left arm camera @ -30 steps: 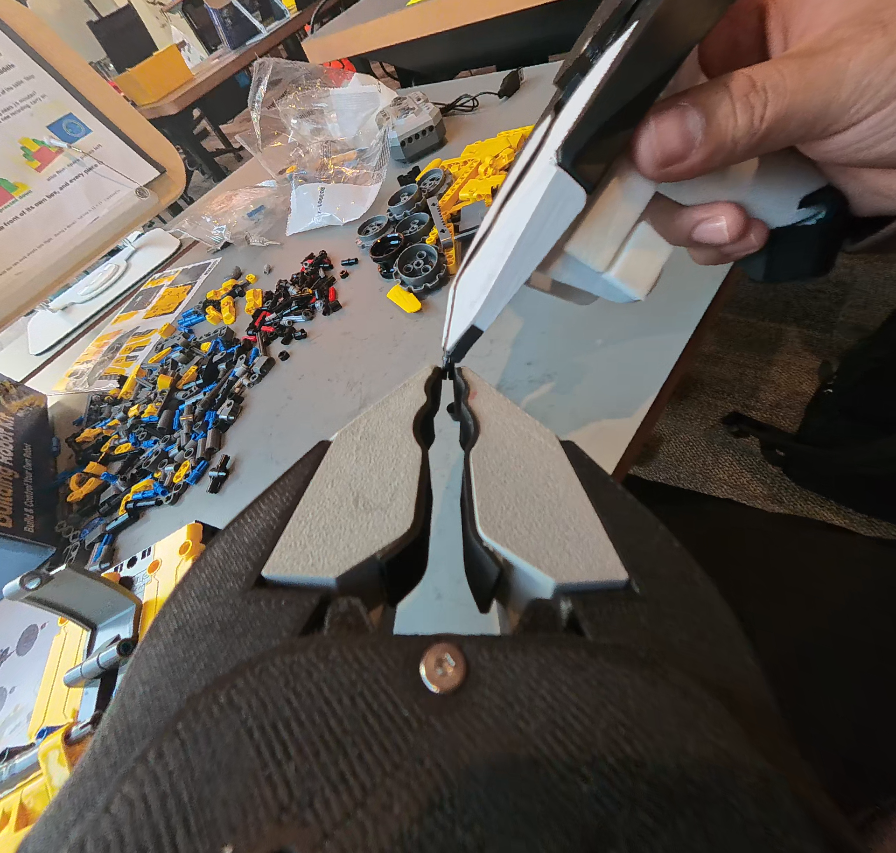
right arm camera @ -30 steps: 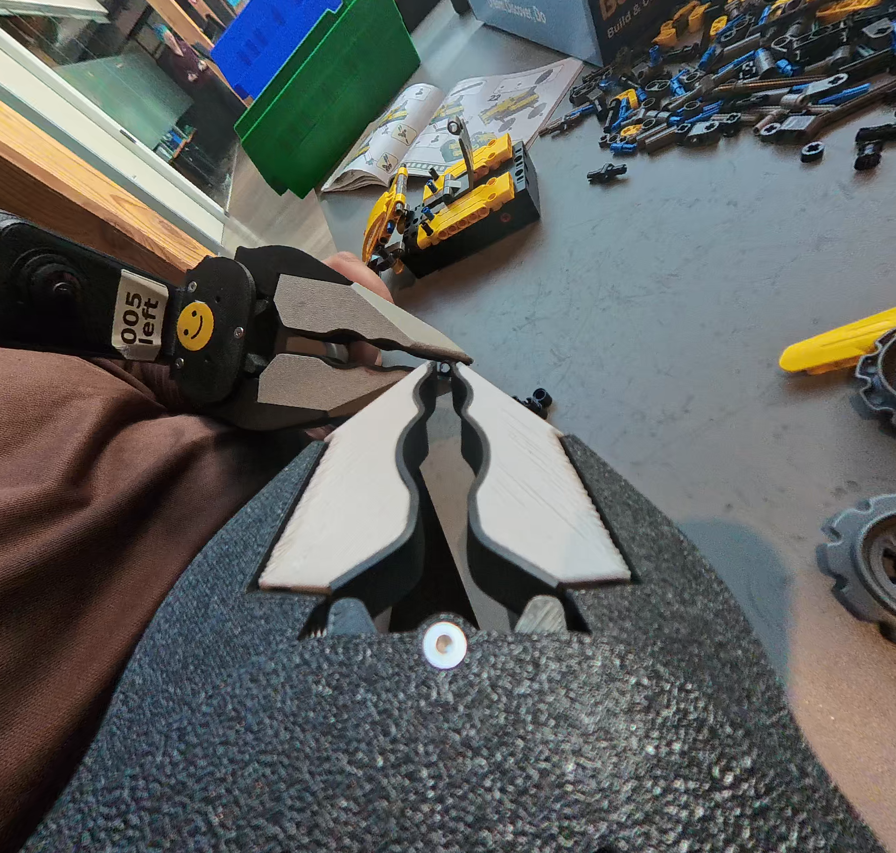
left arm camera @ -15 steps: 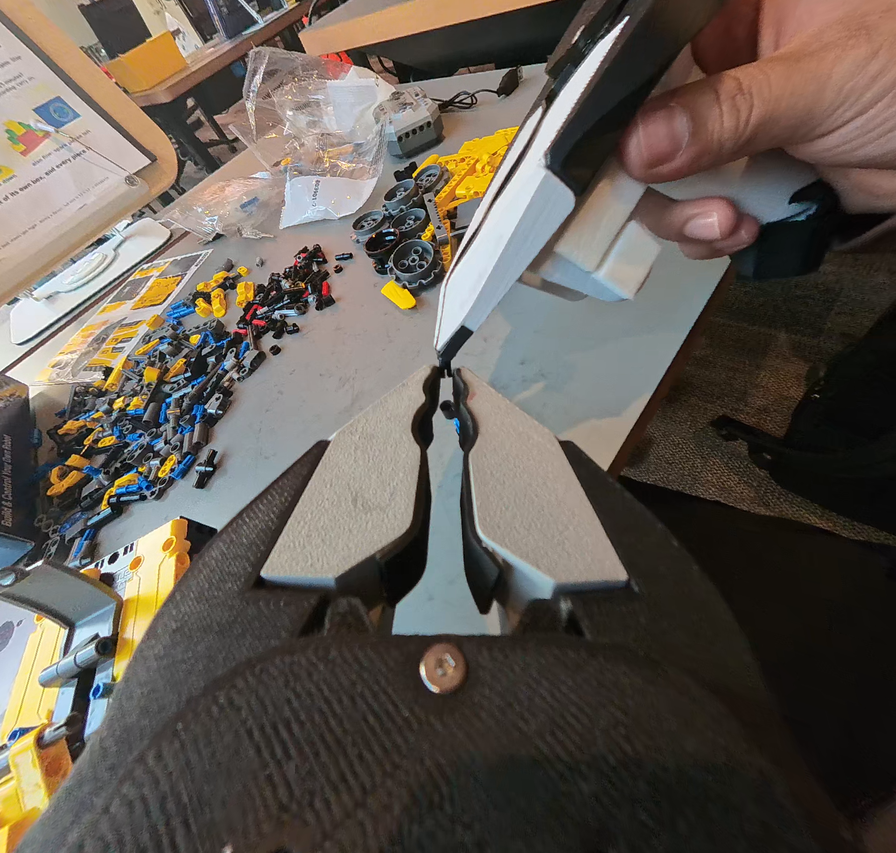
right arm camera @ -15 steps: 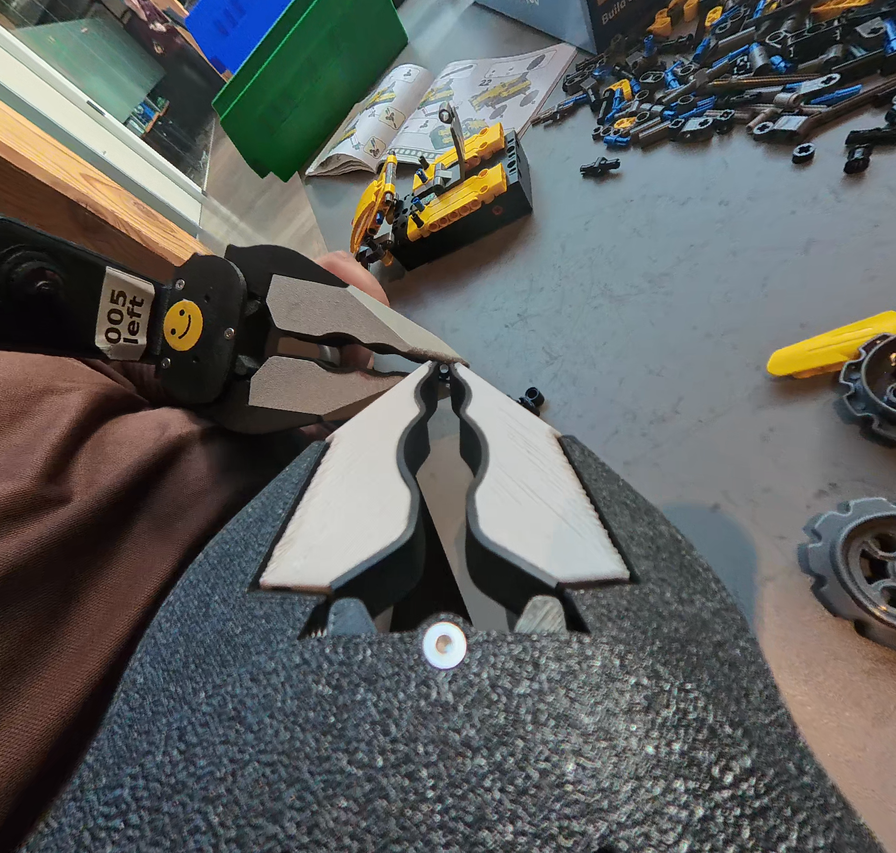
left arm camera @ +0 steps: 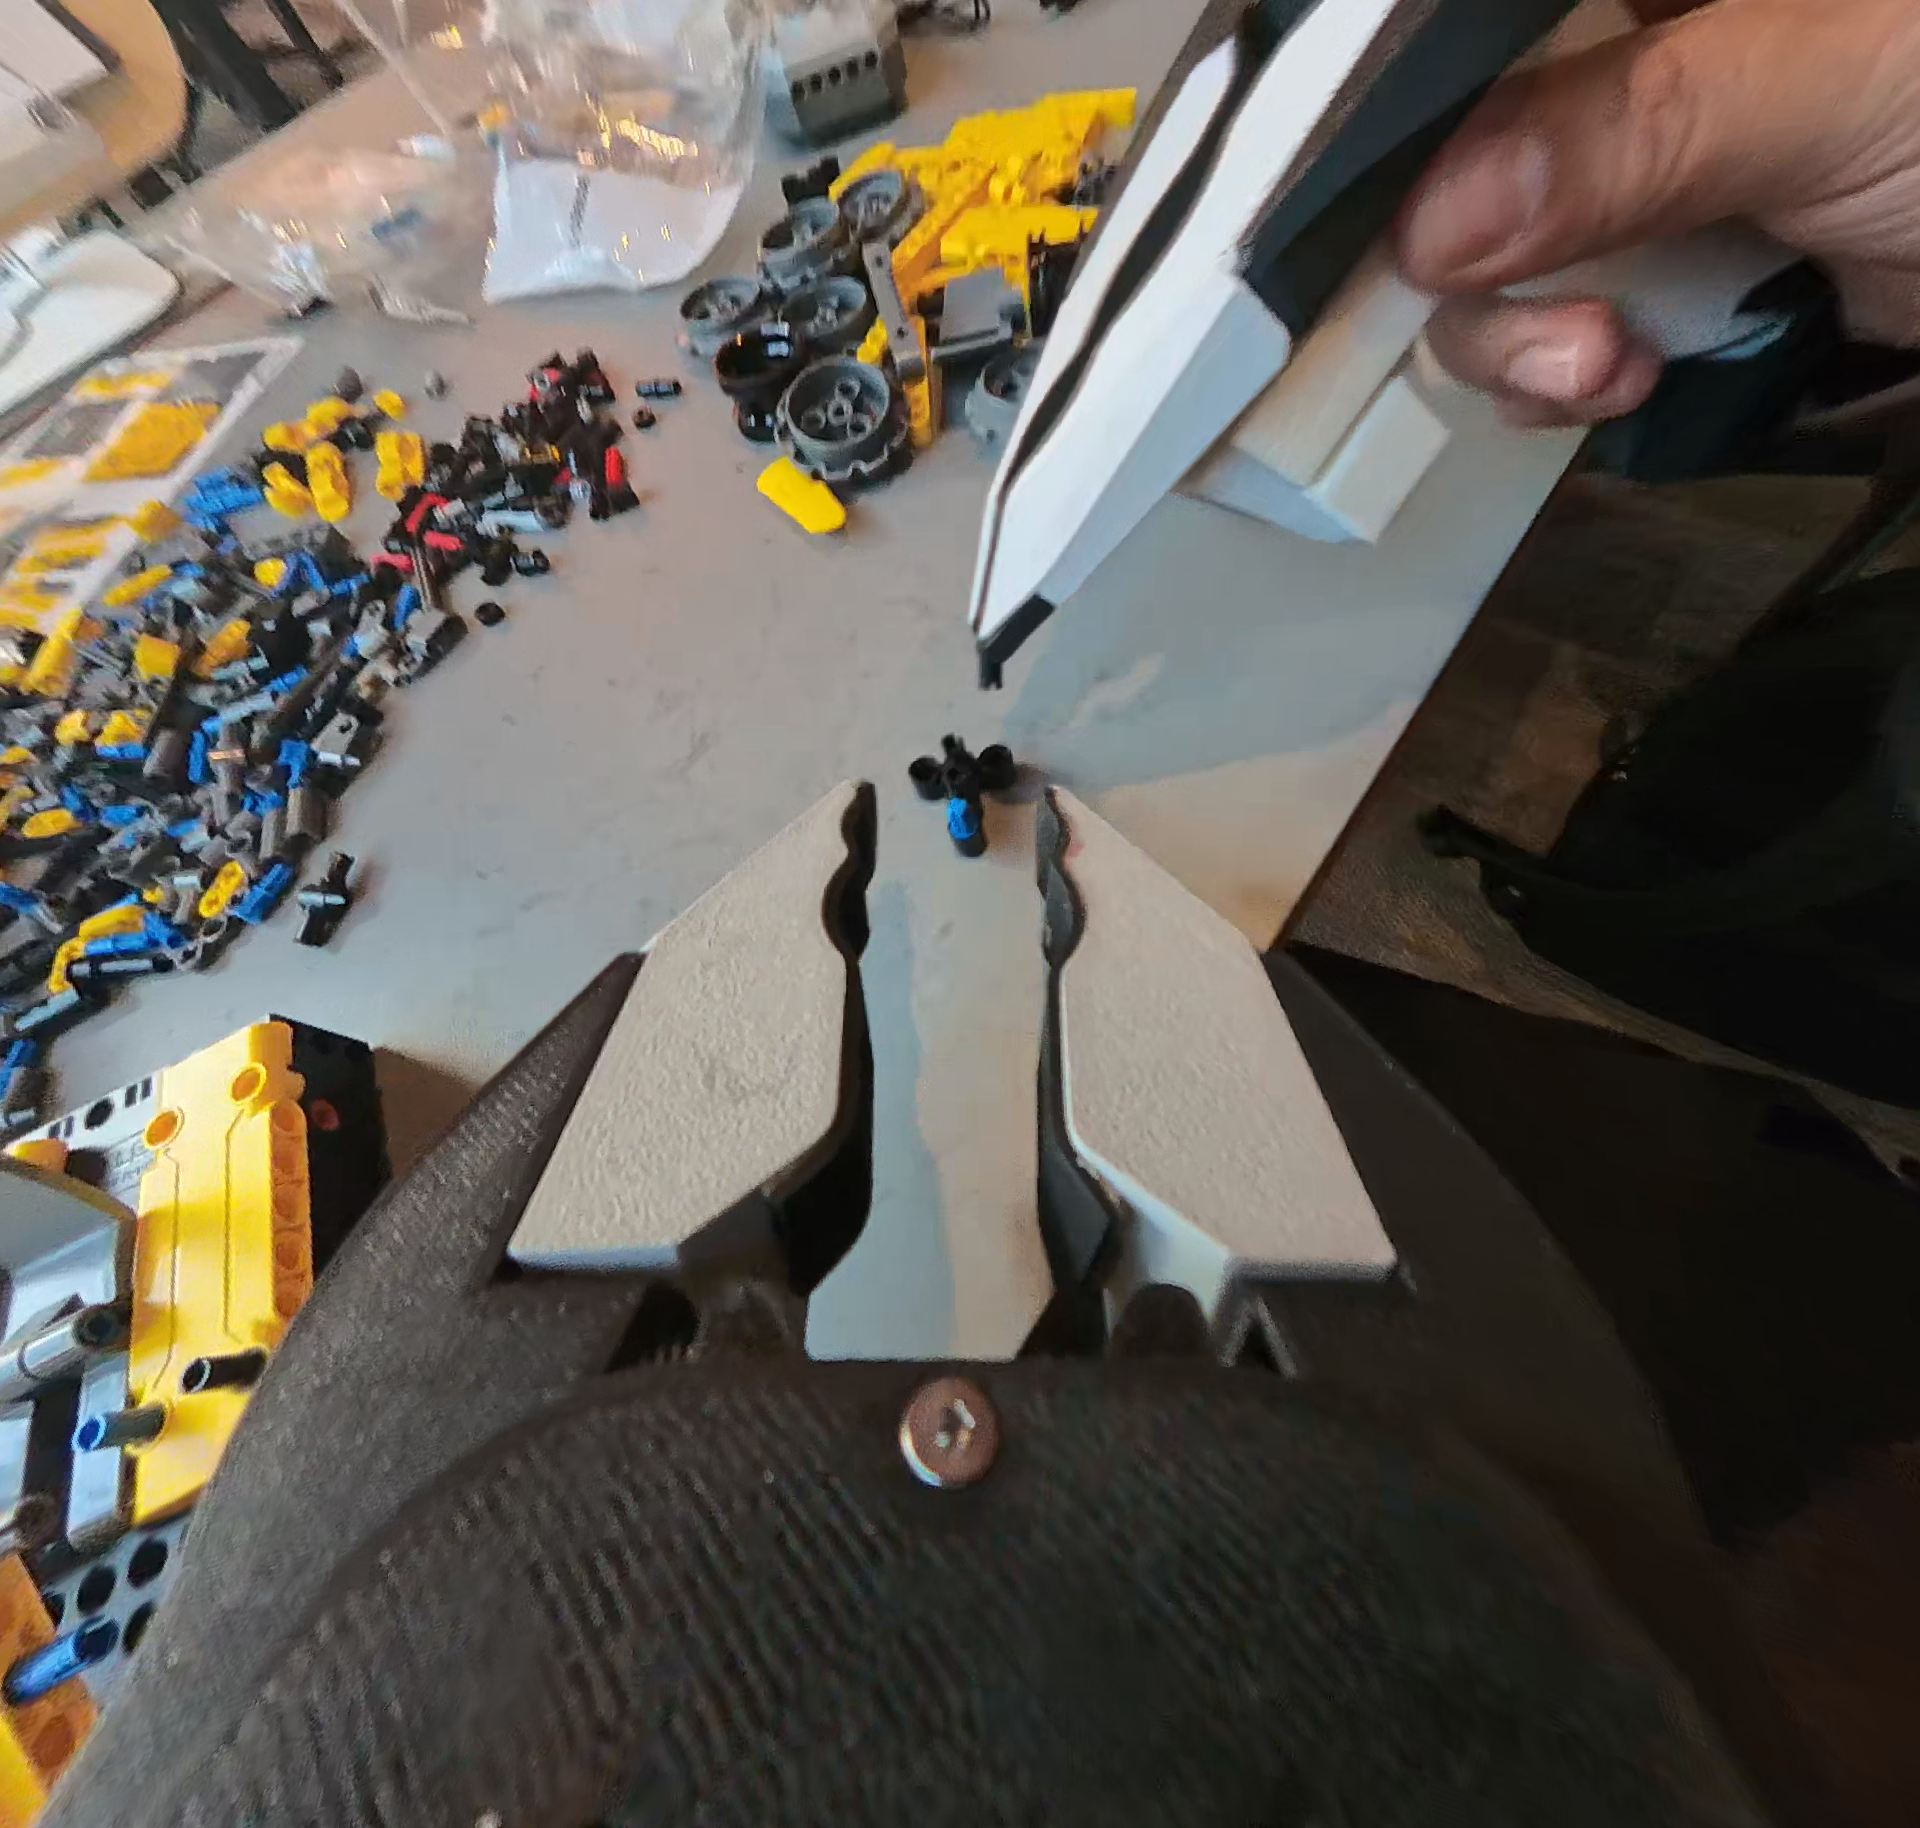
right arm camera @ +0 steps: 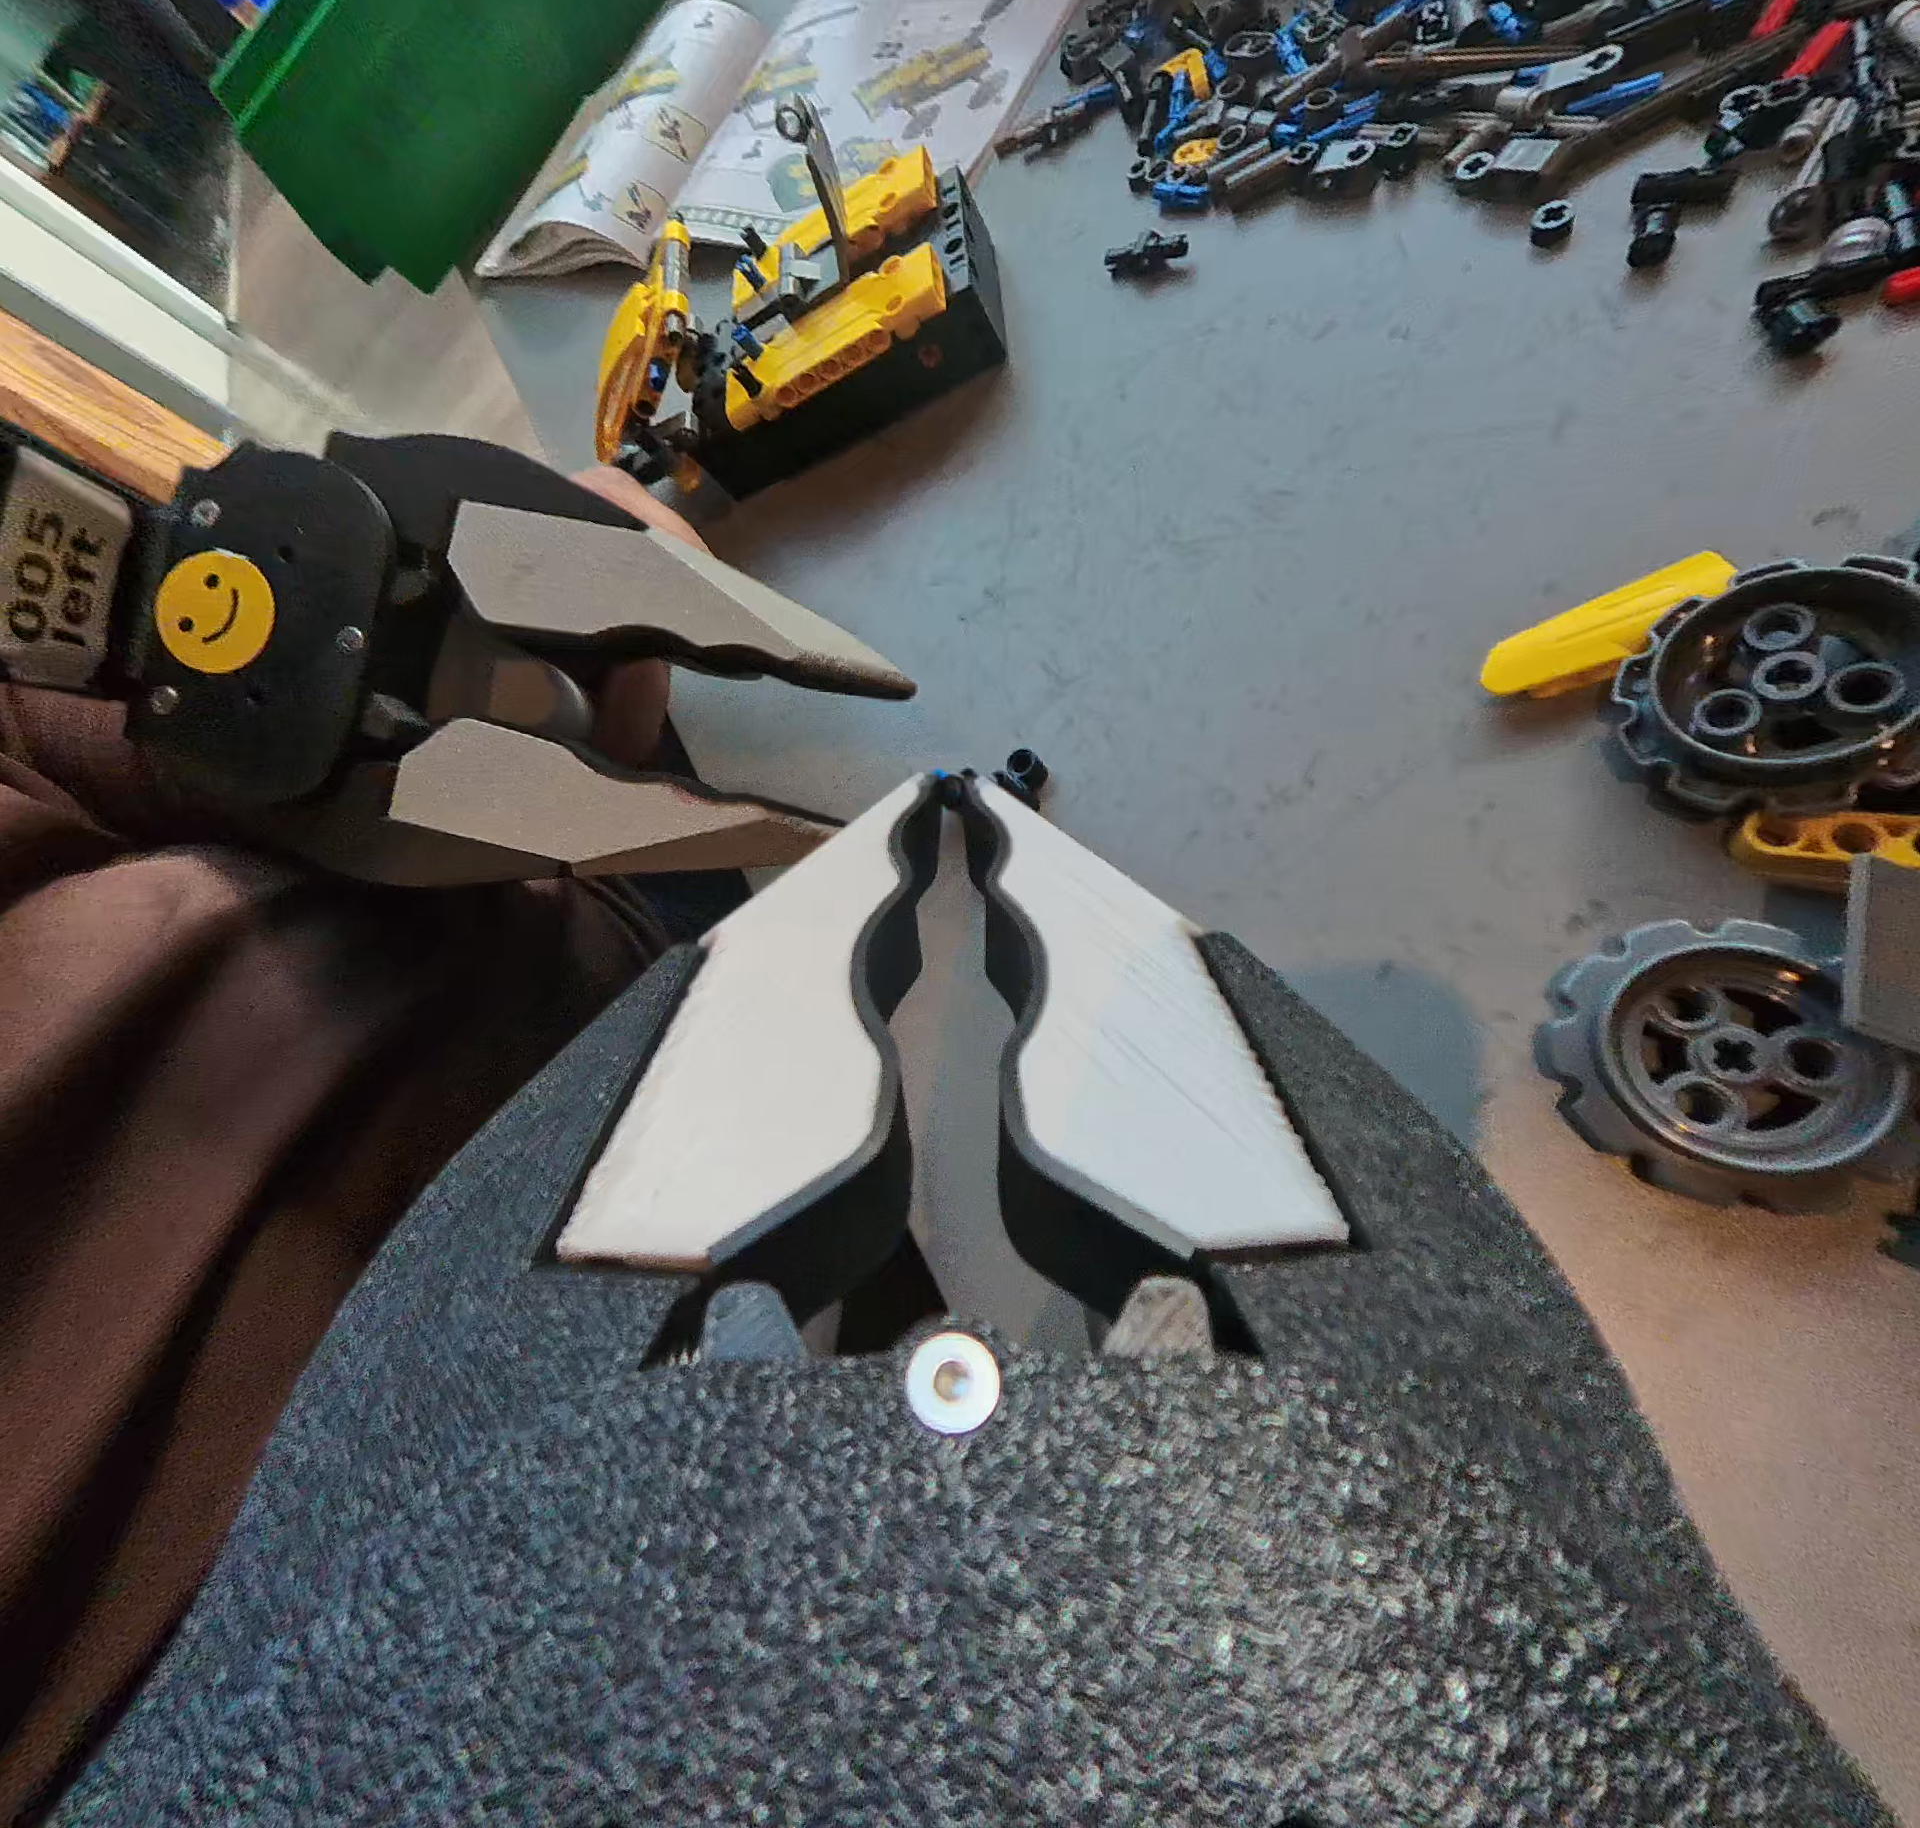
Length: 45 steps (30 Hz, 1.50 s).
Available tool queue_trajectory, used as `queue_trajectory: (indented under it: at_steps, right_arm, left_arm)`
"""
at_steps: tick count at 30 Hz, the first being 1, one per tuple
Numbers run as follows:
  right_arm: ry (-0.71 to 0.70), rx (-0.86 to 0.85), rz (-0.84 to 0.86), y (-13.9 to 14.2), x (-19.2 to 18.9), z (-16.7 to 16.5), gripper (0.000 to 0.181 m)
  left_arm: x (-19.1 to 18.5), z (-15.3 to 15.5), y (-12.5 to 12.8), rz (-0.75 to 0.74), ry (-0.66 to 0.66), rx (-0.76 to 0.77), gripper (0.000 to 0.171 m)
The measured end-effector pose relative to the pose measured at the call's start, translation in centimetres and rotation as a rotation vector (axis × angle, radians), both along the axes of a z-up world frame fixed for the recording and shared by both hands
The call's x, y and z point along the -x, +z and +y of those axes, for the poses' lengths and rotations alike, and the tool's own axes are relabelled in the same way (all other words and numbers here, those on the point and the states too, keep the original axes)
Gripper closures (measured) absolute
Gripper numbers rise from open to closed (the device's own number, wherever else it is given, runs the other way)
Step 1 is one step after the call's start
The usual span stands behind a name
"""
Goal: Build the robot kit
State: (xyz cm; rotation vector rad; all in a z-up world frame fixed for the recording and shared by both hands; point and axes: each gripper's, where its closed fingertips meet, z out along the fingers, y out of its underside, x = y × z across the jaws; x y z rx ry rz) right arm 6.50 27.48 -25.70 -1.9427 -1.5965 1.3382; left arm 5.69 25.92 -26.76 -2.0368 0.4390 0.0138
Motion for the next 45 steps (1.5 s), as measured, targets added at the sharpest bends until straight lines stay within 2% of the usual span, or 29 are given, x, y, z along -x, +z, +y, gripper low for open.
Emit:
queue_trajectory:
  at_steps: [4,8,12,18,38,41,45]
  right_arm:
    - [0.020,-0.093,-0.063,-1.1,0.2,-0.1,0.181]
    - [0.032,-0.194,-0.117,-1.9,0.3,0.0,0.181]
    - [0.036,-0.209,-0.123,-2.0,0.3,0.1,0.181]
    - [0.057,-0.224,-0.134,-2.1,0.3,-0.2,0.181]
    - [0.100,-0.308,-0.211,-2.3,0.1,-0.4,0.181]
    - [0.127,-0.344,-0.244,-2.3,0.2,-0.5,0.181]
    - [0.163,-0.487,-0.305,-2.3,0.3,-0.6,0.181]
  left_arm:
    - [0.0,0.3,-1.6,0.023,-0.028,0.122,0.143]
    - [0.0,0.7,-2.0,0.049,-0.037,0.167,0.152]
    - [-0.1,0.8,-2.2,0.044,-0.058,0.192,0.159]
    - [-0.2,0.9,-2.3,0.037,-0.067,0.207,0.166]
    - [-0.3,1.0,-2.4,0.019,-0.060,0.207,0.166]
    - [-0.3,1.0,-2.4,0.023,-0.057,0.205,0.166]
    - [-0.3,1.0,-2.4,0.028,-0.052,0.201,0.166]
